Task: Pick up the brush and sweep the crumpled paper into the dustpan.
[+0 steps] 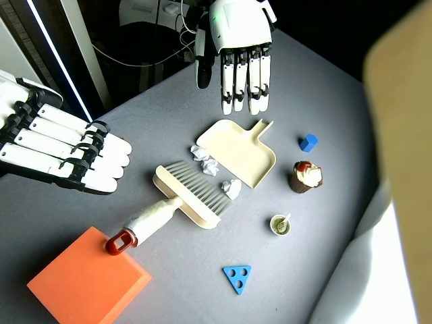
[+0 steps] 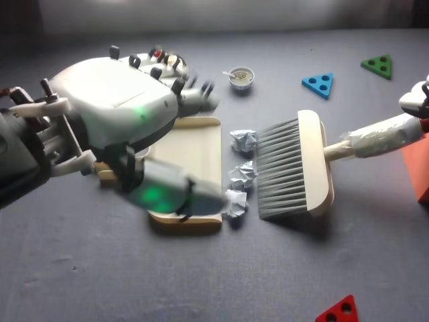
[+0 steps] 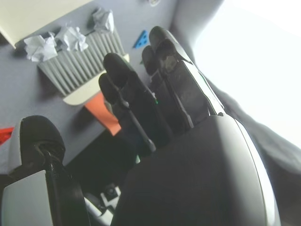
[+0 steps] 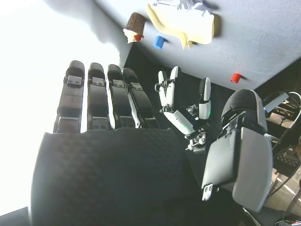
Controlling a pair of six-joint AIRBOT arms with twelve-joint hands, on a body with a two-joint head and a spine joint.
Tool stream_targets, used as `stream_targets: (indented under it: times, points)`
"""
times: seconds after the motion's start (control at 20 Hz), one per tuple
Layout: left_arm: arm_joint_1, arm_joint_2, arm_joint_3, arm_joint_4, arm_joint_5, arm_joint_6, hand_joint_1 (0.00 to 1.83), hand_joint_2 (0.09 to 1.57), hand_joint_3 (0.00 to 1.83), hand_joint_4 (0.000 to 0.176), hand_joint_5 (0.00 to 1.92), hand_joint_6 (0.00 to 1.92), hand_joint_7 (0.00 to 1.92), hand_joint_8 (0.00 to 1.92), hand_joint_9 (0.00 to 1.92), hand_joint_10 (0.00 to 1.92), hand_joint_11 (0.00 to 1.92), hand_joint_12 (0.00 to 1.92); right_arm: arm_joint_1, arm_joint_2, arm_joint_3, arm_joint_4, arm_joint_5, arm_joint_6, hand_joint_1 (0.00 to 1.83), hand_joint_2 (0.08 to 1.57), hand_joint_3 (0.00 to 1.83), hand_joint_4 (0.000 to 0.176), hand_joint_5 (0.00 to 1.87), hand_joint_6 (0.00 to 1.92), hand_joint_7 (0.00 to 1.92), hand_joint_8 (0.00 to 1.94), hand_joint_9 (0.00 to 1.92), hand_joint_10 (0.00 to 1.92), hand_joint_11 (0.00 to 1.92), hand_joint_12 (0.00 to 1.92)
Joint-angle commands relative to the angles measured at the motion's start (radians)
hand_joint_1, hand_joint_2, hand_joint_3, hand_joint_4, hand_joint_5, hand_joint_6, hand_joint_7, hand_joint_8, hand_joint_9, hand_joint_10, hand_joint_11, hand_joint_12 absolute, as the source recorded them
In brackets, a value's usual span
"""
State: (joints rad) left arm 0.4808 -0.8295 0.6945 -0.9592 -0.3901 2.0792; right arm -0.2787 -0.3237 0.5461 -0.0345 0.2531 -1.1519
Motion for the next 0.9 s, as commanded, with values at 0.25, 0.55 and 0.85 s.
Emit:
stream_targets:
  times: [0.25,0.55,0.85]
  points:
    - [-0.024,-0.002,0.001,-0.053,-0.077,0.103,0.0,0.87,0.0,0.0,0.07,0.0,0.09,0.0,0.1,0.0,0.09,0.17,0.011,0.013,-0.004,0.006,0.111,0.003,0.0,0.88,0.0,0.0,0.18,0.01,0.19,0.01,0.19,0.01,0.15,0.07]
    - [-0.003,-0.027,0.022,-0.139,-0.048,0.224,0.15,0.86,0.0,0.0,0.07,0.0,0.08,0.0,0.09,0.0,0.05,0.14,0.011,0.013,-0.004,0.006,0.116,0.003,0.0,0.92,0.01,0.0,0.15,0.0,0.17,0.0,0.16,0.0,0.13,0.04]
    - [0.034,-0.055,0.082,-0.089,-0.03,0.232,0.79,0.85,0.0,0.0,0.01,0.0,0.04,0.0,0.07,0.0,0.07,0.14,0.01,0.013,-0.004,0.006,0.116,0.003,0.0,0.92,0.0,0.0,0.17,0.0,0.18,0.0,0.16,0.0,0.13,0.04]
